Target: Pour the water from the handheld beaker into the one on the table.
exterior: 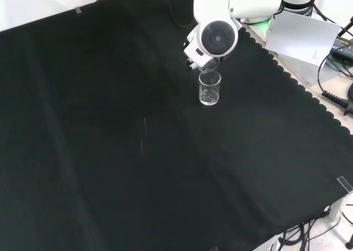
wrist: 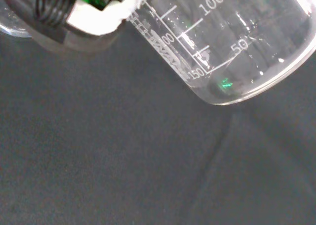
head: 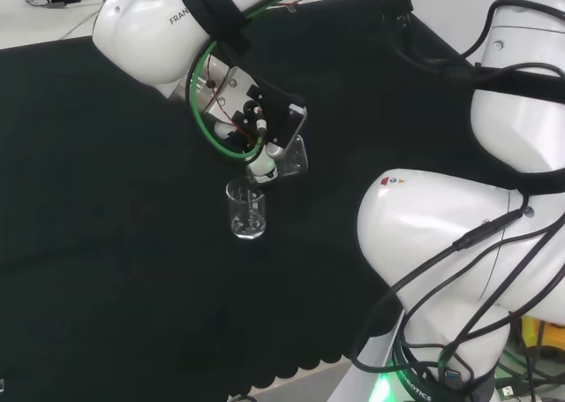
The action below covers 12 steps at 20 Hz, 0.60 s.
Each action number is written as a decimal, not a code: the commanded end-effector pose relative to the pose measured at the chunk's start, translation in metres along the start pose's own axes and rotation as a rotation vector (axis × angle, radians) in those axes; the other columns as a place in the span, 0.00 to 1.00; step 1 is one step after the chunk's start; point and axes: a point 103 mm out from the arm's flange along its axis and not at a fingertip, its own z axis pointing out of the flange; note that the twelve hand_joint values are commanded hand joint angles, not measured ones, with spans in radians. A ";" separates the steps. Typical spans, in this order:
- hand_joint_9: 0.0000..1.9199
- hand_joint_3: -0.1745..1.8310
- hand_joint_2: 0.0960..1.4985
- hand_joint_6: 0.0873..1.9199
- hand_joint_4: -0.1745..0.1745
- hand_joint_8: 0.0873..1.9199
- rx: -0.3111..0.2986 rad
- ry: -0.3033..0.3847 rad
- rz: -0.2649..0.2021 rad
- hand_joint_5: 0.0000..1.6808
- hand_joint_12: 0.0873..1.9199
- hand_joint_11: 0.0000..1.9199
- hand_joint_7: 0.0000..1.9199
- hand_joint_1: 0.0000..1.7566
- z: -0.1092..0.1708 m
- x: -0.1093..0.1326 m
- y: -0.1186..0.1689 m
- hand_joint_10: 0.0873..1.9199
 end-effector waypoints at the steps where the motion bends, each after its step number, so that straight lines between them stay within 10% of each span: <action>1: 0.86 0.00 0.64 0.00 0.00 0.16 -0.087 0.136 -0.018 0.87 0.31 0.74 0.74 0.82 0.005 -0.010 -0.003 0.00; 12: 0.86 0.00 0.64 0.00 0.00 0.15 -0.332 0.465 0.038 0.87 0.31 0.73 0.74 0.82 0.024 -0.048 -0.016 0.00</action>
